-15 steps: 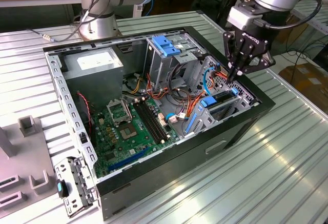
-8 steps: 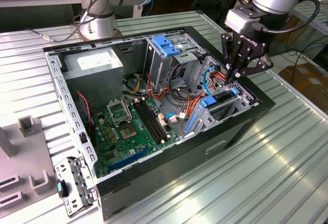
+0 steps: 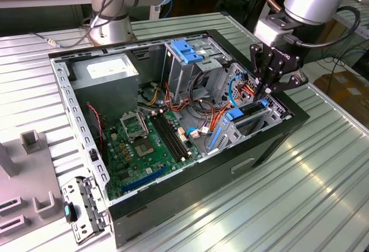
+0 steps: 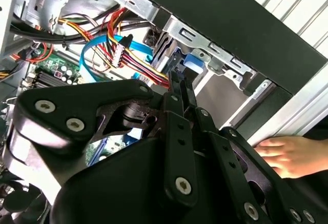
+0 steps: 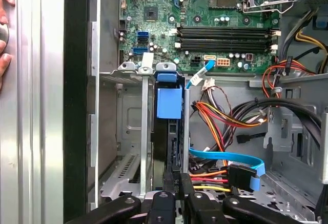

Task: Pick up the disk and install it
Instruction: 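Insert the first disk wire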

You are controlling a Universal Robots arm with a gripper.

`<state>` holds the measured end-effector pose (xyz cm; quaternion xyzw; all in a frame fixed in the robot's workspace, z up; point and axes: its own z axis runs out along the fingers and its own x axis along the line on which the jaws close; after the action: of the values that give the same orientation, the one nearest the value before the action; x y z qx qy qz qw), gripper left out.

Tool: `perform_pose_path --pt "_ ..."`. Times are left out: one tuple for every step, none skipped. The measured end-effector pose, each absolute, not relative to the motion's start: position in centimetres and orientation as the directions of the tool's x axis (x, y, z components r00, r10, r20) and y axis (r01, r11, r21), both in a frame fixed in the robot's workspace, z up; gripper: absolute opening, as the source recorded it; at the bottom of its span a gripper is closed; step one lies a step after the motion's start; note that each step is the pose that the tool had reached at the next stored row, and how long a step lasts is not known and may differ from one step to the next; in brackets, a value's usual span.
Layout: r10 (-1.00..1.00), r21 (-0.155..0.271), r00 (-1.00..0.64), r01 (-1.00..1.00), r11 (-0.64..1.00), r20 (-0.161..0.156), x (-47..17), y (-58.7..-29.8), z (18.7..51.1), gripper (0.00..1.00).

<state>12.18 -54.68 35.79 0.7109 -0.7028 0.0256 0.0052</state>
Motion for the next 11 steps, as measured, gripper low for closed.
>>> perform_pose_path --pt "-0.999 -0.030 0.008 -1.000 -0.009 0.044 12.17 -54.68 35.70 0.16" --pt "-0.999 -0.030 0.004 -1.000 -0.006 0.044 12.16 -54.68 35.63 0.16" --pt "-0.999 -0.031 0.000 -1.000 -0.002 0.044 12.13 -54.68 35.57 0.16" --pt "-0.999 -0.031 -0.004 -1.000 0.002 0.044 12.11 -54.68 35.51 0.16" --pt "-0.999 -0.032 -0.008 -0.999 0.007 0.044 12.09 -54.68 35.44 0.16" --pt "-0.999 -0.032 -0.017 -0.999 0.015 0.044 12.01 -54.68 35.36 0.16" --pt "-0.999 -0.033 -0.018 -0.999 0.016 0.044 11.87 -54.68 35.33 0.16" --pt "-0.999 -0.034 -0.018 -0.999 0.016 0.043 11.67 -54.70 35.31 0.16" --pt "-0.999 -0.034 -0.018 -0.999 0.016 0.041 11.51 -54.70 35.29 0.16" --pt "-0.999 -0.035 -0.018 -0.999 0.016 0.040 11.49 -54.71 35.26 0.16" --pt "-0.999 -0.035 -0.018 -0.999 0.016 0.037 11.49 -54.75 35.17 0.16"
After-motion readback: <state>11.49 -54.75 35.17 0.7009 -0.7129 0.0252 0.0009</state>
